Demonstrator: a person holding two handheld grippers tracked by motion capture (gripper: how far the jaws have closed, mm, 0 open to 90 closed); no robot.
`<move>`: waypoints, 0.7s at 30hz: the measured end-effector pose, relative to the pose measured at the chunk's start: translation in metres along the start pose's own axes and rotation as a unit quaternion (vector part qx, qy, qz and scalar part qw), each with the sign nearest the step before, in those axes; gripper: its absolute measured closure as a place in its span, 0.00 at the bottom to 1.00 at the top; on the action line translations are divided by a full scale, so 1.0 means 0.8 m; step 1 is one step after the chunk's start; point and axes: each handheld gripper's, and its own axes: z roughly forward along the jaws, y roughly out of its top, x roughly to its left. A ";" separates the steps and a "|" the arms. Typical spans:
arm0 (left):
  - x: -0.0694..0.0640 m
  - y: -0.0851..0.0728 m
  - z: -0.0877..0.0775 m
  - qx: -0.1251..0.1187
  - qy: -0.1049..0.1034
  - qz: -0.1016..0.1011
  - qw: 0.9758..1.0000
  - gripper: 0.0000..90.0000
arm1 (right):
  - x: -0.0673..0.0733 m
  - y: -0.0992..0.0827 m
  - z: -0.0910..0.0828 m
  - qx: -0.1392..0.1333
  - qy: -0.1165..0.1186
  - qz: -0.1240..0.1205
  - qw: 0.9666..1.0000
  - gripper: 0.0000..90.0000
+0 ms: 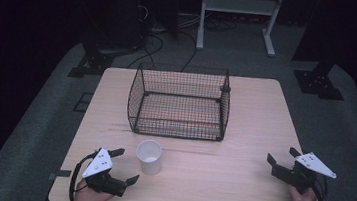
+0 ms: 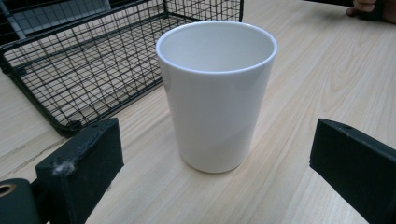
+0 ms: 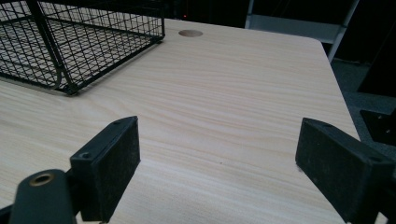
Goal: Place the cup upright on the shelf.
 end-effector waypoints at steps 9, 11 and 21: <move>-0.006 0.011 0.012 0.014 -0.003 0.014 1.000 0.02 | 0.000 0.000 0.000 0.000 0.000 0.000 1.000 0.14; -0.006 0.011 0.013 0.016 -0.003 0.013 1.000 0.02 | 0.000 0.000 0.000 0.000 0.000 -0.001 1.000 0.14; -0.002 0.015 0.030 0.044 -0.006 0.010 0.999 0.02 | 0.001 0.000 0.000 -0.001 0.001 -0.002 1.000 0.14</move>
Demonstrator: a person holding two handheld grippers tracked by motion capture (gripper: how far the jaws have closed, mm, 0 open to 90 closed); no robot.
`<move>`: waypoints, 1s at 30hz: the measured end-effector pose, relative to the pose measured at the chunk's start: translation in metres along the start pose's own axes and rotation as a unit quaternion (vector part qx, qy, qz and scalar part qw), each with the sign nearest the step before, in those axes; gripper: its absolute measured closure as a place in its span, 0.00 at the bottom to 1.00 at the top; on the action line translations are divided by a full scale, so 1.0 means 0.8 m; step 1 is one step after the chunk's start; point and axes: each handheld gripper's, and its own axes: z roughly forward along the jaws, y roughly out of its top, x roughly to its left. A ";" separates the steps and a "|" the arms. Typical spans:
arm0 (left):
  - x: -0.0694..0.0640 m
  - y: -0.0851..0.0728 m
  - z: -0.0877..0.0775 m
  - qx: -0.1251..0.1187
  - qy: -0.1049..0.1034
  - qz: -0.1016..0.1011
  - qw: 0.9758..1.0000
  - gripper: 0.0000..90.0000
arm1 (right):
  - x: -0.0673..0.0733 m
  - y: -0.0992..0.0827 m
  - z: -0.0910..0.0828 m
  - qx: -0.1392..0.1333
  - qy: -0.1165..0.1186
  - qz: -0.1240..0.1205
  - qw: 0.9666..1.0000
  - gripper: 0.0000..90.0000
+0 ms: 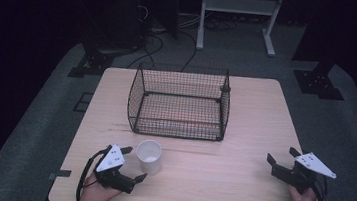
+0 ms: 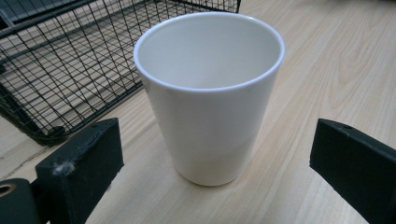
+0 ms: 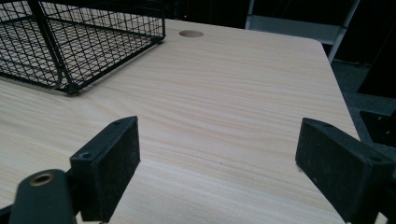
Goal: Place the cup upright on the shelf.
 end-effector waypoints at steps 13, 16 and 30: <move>0.001 0.015 0.019 0.034 -0.002 0.010 0.999 0.02 | 0.000 0.000 0.000 0.000 0.001 0.000 1.000 0.14; 0.002 0.017 0.022 0.037 -0.001 0.010 0.999 0.02 | 0.000 0.000 0.000 0.001 0.001 0.000 1.000 0.14; 0.009 0.027 0.039 0.059 -0.008 0.004 0.998 0.06 | 0.000 0.000 0.000 0.000 0.001 -0.001 1.000 0.14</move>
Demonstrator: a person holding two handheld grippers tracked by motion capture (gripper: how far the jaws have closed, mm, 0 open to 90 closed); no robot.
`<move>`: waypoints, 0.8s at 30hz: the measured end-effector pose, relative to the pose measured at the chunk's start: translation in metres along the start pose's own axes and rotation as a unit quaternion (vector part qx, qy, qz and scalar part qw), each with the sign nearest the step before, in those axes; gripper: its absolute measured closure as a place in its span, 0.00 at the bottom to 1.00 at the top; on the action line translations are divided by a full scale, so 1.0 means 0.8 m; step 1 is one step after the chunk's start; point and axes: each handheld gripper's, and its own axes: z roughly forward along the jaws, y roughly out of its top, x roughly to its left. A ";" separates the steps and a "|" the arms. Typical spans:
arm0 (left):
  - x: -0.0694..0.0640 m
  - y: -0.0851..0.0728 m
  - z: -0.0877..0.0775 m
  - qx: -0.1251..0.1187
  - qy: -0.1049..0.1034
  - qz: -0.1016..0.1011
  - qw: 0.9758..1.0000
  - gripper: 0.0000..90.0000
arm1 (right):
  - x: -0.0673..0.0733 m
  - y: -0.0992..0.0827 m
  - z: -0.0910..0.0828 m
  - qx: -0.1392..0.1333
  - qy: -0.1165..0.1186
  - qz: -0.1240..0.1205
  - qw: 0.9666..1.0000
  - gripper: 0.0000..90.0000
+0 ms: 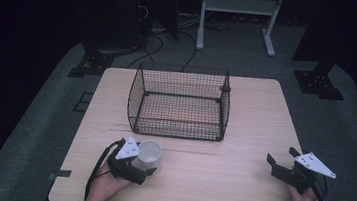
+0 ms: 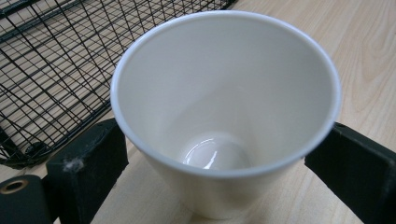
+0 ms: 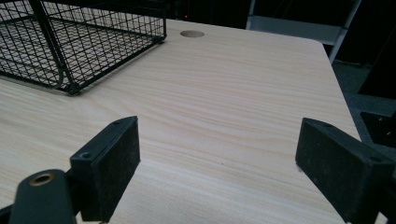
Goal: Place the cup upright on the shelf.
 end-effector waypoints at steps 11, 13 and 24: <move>0.003 0.006 0.004 0.010 -0.007 0.003 1.000 0.14 | 0.000 0.000 0.000 -0.001 0.000 -0.001 1.000 0.14; 0.004 0.008 0.006 0.014 -0.009 0.001 1.000 0.14 | 0.000 0.000 0.000 -0.001 0.000 -0.001 1.000 0.14; 0.004 0.014 0.008 0.018 -0.017 0.014 1.000 0.23 | 0.001 0.000 0.000 -0.002 0.000 -0.001 1.000 0.14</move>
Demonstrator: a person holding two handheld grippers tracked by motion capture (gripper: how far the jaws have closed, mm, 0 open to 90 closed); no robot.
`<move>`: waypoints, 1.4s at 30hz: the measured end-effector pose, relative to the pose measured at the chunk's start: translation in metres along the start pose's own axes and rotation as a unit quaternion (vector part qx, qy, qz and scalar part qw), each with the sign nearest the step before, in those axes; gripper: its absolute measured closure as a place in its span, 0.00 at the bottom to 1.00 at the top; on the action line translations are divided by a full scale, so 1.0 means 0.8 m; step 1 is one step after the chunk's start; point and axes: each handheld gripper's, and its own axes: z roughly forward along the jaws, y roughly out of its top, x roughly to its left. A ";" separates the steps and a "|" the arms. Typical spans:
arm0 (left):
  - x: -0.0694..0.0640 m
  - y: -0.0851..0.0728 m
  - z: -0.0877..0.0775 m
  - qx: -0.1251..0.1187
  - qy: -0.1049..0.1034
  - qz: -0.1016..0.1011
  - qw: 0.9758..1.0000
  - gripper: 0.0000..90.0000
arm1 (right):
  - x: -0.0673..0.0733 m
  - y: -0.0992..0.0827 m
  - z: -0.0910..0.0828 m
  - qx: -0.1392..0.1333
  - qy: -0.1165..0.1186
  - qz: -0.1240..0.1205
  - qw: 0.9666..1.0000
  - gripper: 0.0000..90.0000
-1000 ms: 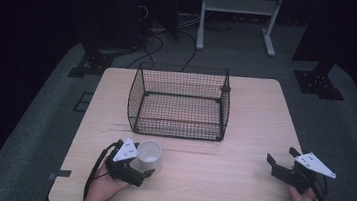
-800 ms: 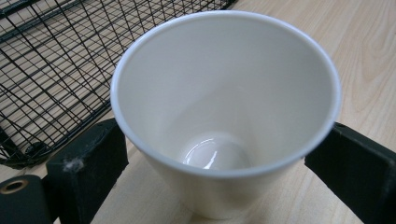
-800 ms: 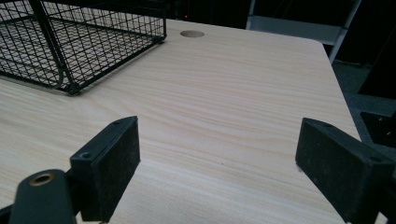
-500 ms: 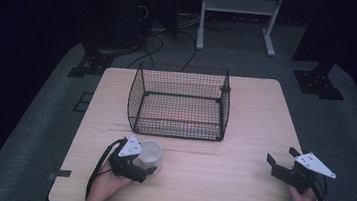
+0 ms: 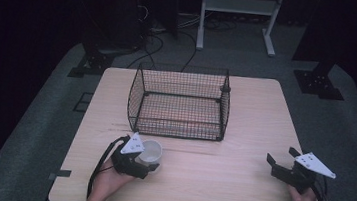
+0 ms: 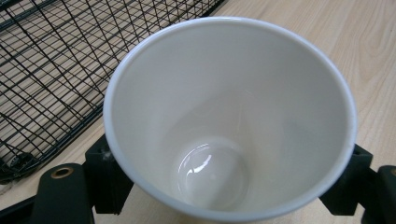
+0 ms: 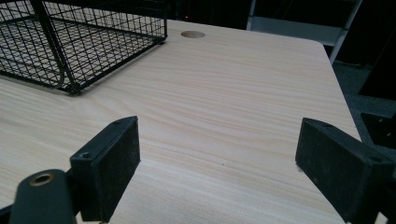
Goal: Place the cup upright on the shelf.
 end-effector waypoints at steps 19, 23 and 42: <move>-0.005 0.034 -0.004 -0.012 -0.021 0.019 1.000 0.23 | -0.001 0.000 0.000 0.000 0.002 0.001 1.000 0.14; -0.004 0.047 -0.005 -0.014 -0.030 0.023 0.999 0.23 | -0.001 0.000 0.000 0.000 0.002 0.002 1.000 0.14; 0.004 0.087 -0.011 -0.010 -0.046 0.040 0.998 0.23 | -0.001 0.000 0.000 0.000 0.002 0.004 1.000 0.14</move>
